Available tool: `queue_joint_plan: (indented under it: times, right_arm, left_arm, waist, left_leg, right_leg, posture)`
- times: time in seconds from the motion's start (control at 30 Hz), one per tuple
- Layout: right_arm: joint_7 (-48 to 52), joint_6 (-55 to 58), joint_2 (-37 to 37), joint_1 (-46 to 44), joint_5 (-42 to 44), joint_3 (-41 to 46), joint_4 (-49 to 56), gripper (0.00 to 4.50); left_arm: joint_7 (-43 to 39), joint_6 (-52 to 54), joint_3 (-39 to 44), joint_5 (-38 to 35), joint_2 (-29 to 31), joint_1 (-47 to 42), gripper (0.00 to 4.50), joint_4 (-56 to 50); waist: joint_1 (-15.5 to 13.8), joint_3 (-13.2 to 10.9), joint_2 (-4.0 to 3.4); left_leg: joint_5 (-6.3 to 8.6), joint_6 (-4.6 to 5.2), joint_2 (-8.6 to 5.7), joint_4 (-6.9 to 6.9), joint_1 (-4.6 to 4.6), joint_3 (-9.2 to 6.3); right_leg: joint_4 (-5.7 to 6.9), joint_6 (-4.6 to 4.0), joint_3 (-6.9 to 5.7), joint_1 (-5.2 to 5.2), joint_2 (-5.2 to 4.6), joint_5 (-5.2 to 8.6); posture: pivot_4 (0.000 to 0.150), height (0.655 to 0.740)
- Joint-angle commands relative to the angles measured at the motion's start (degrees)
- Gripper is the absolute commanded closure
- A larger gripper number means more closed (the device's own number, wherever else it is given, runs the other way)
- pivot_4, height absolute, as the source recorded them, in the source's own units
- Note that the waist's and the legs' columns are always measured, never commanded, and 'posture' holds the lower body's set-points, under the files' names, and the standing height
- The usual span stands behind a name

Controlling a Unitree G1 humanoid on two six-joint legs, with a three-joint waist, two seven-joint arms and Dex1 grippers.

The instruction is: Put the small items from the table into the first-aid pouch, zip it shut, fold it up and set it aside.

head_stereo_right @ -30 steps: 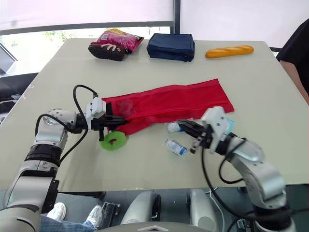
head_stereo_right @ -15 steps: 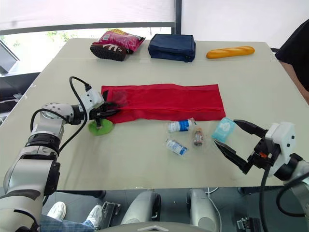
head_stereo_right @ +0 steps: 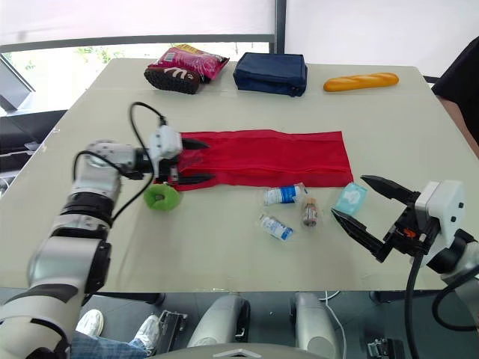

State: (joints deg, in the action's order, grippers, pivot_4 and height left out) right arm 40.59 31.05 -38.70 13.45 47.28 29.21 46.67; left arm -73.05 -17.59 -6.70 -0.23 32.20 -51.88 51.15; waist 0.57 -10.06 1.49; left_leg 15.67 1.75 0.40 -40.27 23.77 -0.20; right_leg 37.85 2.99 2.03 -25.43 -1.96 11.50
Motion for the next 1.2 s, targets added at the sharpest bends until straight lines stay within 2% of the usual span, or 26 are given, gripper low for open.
queue_joint_plan:
  times: [0.03, 0.23, 0.33, 0.5, 0.57, 0.77, 0.9, 1.03, 1.2]
  right_arm:
    - [-1.01, -0.11, -1.28, -1.03, 2.31, -0.34, 2.49, 0.0]
    - [-3.19, -0.44, -2.34, -1.93, 3.52, -0.96, 3.37, 0.0]
    - [-4.97, -0.58, -2.18, -2.61, 4.58, -1.15, 3.93, 0.0]
    - [-6.04, -0.97, -2.36, -2.04, 4.33, -1.26, 4.56, 0.0]
    - [-6.46, -1.07, -2.25, -1.84, 3.96, -1.48, 4.82, 0.0]
    - [-9.69, 1.67, -3.03, -1.75, 1.18, -7.11, 5.47, 0.0]
    - [-11.04, 4.95, -5.83, -4.44, -4.36, -16.0, 4.79, 0.0]
    - [-10.93, 6.44, -7.22, -15.6, -10.95, -26.07, -0.29, 0.0]
    - [-1.39, 4.79, -10.82, -30.67, -19.64, -36.29, -13.87, 0.0]
  left_arm:
    - [4.5, 0.1, -2.38, 3.33, -2.7, -3.45, 0.03, -0.53]
    - [9.76, 2.35, -3.35, 5.38, -6.46, -5.84, 0.03, 4.63]
    - [11.73, 0.62, -4.49, 7.16, -7.01, -6.33, 0.72, 7.11]
    - [10.97, -0.48, -3.72, 6.56, -6.8, -7.4, 3.12, 8.84]
    - [8.29, -0.5, -3.3, 5.39, -6.39, -7.08, 4.44, 8.37]
    - [4.32, 1.25, -2.71, 3.77, -6.07, -6.56, 4.44, 6.82]
    - [1.77, 3.1, -3.13, 2.97, -6.59, -5.81, 4.44, 4.4]
    - [1.52, 4.05, -3.32, 3.2, -7.0, -5.31, 4.44, 3.09]
    - [2.0, 4.0, -3.5, 3.92, -6.98, -5.53, 4.44, 3.48]
  waist:
    - [0.08, -0.01, 0.01]
    - [0.41, -0.01, 0.01]
    - [0.28, -0.01, 0.02]
    - [-0.03, -0.01, 0.03]
    - [-0.02, -0.01, 0.03]
    - [0.08, -0.01, 0.02]
    - [0.1, -0.01, 0.02]
    - [0.33, -0.01, 0.04]
    - [0.18, -0.03, 0.03]
  left_leg:
    - [0.0, 0.0, -0.01, 0.0, 0.0, 0.0]
    - [0.0, 0.01, -0.01, 0.0, -0.03, 0.0]
    - [0.0, 0.01, 0.02, 0.0, -0.02, -0.01]
    - [0.0, 0.01, -0.01, -0.01, 0.0, -0.01]
    - [0.0, 0.01, -0.02, -0.01, 0.01, 0.0]
    - [0.0, 0.01, 0.0, -0.01, -0.01, -0.01]
    - [0.0, 0.01, -0.01, -0.01, 0.0, 0.0]
    - [0.0, 0.01, -0.01, -0.04, -0.01, 0.01]
    - [0.0, 0.01, -0.03, -0.06, 0.02, 0.02]
  right_leg:
    - [0.0, -0.01, 0.0, 0.0, 0.01, -0.01]
    - [0.01, 0.05, 0.02, 0.0, 0.05, 0.03]
    - [0.02, 0.05, 0.01, -0.01, 0.09, 0.02]
    - [0.01, 0.03, 0.01, 0.0, 0.04, 0.01]
    - [0.0, -0.01, 0.01, 0.0, 0.01, -0.01]
    - [0.03, -0.02, 0.01, 0.0, 0.04, -0.02]
    - [0.02, -0.04, 0.01, 0.0, 0.03, -0.03]
    - [0.02, -0.1, 0.02, 0.0, 0.04, -0.06]
    - [0.0, -0.13, 0.01, -0.03, 0.04, -0.08]
  posture:
    - [0.15, 0.7105]
    - [0.15, 0.7105]
    - [0.15, 0.7105]
    - [0.15, 0.7105]
    - [0.15, 0.7105]
    - [0.15, 0.7105]
    - [0.15, 0.7105]
    - [0.15, 0.7105]
    - [0.15, 0.7105]
